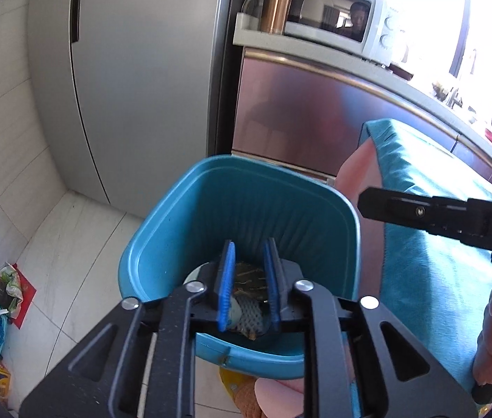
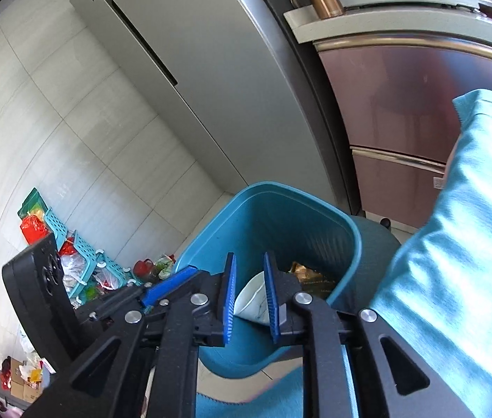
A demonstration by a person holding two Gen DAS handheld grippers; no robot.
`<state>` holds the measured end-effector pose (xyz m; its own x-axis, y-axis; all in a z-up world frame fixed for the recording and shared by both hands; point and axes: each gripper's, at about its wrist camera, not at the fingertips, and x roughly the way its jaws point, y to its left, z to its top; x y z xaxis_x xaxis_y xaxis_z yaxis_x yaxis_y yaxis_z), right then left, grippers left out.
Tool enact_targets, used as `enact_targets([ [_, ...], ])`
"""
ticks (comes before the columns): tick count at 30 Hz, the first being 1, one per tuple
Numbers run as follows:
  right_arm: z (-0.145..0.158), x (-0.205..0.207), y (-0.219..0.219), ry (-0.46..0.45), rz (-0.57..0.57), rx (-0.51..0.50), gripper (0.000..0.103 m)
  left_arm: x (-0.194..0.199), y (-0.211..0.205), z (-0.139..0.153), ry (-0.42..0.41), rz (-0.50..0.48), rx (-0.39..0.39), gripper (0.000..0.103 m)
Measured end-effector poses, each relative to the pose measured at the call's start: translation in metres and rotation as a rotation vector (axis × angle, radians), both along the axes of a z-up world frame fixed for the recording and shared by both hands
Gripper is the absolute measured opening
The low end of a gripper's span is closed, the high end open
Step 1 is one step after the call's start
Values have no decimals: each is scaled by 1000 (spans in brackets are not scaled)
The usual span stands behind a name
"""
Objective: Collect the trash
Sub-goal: 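Open both tools to drop the wrapper and cup into the bin, then move both open tools back over the table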
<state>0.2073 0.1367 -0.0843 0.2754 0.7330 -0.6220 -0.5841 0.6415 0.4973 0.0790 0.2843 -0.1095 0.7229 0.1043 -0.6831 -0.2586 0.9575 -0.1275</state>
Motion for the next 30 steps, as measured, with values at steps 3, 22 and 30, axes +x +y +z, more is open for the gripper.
enact_targets([
  [3, 7, -8, -13, -25, 4, 14, 20, -8, -5, 10, -31, -4, 9, 28],
  [22, 53, -96, -186, -282, -229, -22, 40, -32, -133, 67, -209, -392, -33, 56],
  [30, 50, -125, -281, -284, -463, -63, 40, -23, -227, 72, -210, -614, -41, 56],
])
